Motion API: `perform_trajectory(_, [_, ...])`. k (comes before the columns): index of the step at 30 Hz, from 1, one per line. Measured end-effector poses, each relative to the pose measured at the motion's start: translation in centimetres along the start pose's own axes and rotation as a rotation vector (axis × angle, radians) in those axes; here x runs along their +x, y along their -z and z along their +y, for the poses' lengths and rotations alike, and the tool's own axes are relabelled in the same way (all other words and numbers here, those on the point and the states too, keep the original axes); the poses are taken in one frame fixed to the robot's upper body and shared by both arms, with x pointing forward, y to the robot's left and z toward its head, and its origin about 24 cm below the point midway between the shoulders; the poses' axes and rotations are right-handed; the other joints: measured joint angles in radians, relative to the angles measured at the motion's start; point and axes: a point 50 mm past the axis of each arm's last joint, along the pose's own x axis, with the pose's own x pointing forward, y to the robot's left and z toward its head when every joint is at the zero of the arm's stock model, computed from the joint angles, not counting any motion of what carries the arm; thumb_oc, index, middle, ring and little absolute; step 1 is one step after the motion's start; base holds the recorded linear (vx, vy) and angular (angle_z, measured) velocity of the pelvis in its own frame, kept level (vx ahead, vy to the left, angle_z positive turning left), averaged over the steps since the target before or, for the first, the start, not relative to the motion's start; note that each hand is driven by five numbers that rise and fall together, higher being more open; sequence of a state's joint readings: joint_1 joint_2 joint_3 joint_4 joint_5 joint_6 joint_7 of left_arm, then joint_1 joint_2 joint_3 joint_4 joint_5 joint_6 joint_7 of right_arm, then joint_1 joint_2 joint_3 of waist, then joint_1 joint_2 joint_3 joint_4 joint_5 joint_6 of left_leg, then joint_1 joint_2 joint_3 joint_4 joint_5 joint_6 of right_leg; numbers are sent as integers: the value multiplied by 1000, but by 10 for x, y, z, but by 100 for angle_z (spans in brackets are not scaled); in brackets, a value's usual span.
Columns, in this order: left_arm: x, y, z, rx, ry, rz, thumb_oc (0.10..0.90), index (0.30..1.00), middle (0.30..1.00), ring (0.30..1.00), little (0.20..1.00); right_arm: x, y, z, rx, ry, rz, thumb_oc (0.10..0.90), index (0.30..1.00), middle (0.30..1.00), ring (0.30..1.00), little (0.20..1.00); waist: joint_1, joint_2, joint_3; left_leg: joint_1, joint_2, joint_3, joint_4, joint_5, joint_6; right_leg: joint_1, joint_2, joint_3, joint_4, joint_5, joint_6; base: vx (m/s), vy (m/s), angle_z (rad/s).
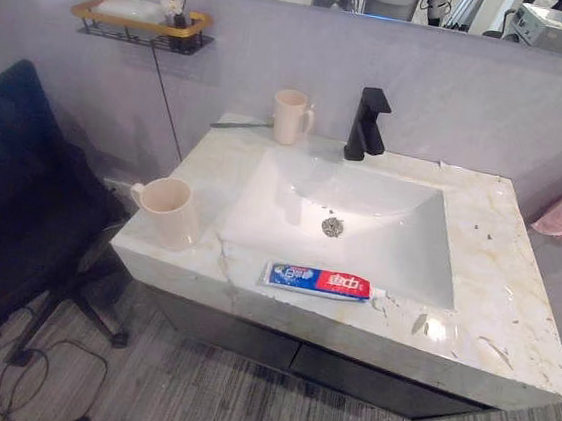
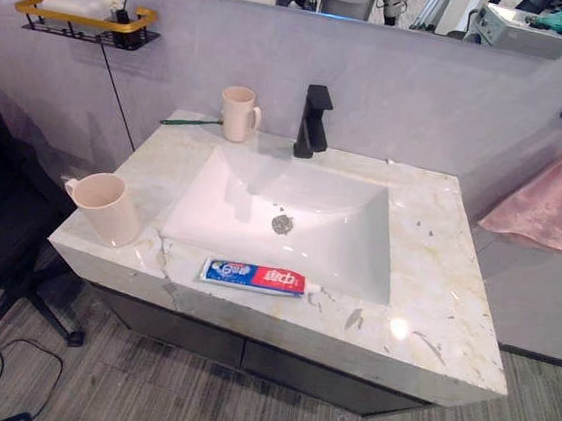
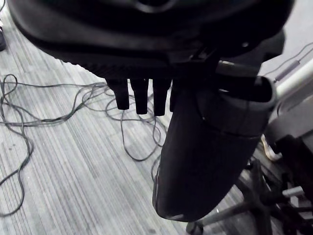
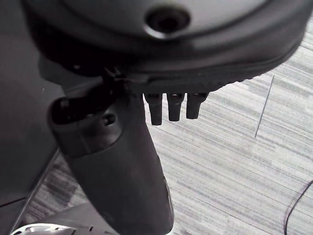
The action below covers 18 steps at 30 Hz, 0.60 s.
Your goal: Organize the bathroom.
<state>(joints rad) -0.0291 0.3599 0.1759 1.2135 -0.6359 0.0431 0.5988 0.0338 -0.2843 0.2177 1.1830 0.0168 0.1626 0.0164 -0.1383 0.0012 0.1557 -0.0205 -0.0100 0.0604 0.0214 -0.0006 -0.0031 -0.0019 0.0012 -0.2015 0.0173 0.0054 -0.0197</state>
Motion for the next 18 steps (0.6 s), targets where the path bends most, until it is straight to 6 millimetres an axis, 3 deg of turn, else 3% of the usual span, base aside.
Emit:
perform_trajectory(5, [5,20,11,84,28,49,800,900,900,900,900,0,-1,3,11,-2,-4,800,900,900,900,900,7,-13,-4,31,-16,2,-21,10,14,-2,-1,20,-1,3,6,1,131,-11])
perform_trajectory(6, [4,23,10,116,58,61,800,900,900,900,900,0,-2,2,12,2,-6,800,900,900,900,900,14,-15,-8,33,-17,10,-19,6,15,-9,0,41,2,3,9,-24,197,-62])
perform_trajectory(8, [3,29,6,187,101,57,800,900,900,900,900,0,-13,-1,1,4,-38,800,900,900,900,900,58,-21,-7,37,-32,-41,-6,-17,19,-44,8,116,21,23,30,-19,167,-110])
perform_trajectory(11, [0,32,0,252,144,76,800,900,900,900,900,-1,-20,-1,-1,4,-81,800,900,900,900,900,45,-32,-3,42,-46,-7,-7,-24,25,-56,10,163,16,44,52,-80,187,-64])
perform_trajectory(12, [-1,31,-3,295,168,55,800,900,900,900,900,-1,-22,-2,0,6,-93,800,900,900,900,900,51,-30,-2,46,-38,14,-16,-21,29,-64,6,175,14,44,76,-199,186,-61])
perform_trajectory(13, [-2,28,-7,311,189,35,800,900,900,900,900,-1,-29,-4,-34,10,-117,800,900,900,900,900,53,-29,8,45,-31,68,-17,-6,47,-83,-3,167,24,59,130,-214,146,-85])
perform_trajectory(14, [-3,27,-9,313,197,29,800,900,900,900,900,-1,-33,-5,-46,13,-129,800,900,900,900,900,58,-8,22,45,-14,108,-29,3,61,-102,-10,110,42,34,157,-181,49,-115])
perform_trajectory(16, [-3,26,-8,309,195,27,800,900,900,900,900,-2,-48,-7,-88,12,-175,800,900,900,900,900,81,5,34,25,10,181,-15,0,85,-171,-58,4,243,-16,140,-171,3,-104])
perform_trajectory(17, [-2,26,-8,311,192,28,800,900,900,900,900,-2,-50,-7,-90,11,-183,800,900,900,900,900,81,9,36,21,14,190,-11,-3,97,-181,-81,3,315,-30,143,-145,-51,-48])
perform_trajectory(18, [-4,23,-12,307,197,22,800,900,900,900,900,-2,-45,-14,-106,25,-171,800,900,900,900,900,83,23,34,9,15,179,5,-15,106,-175,-133,88,505,-57,140,-114,-102,-11])
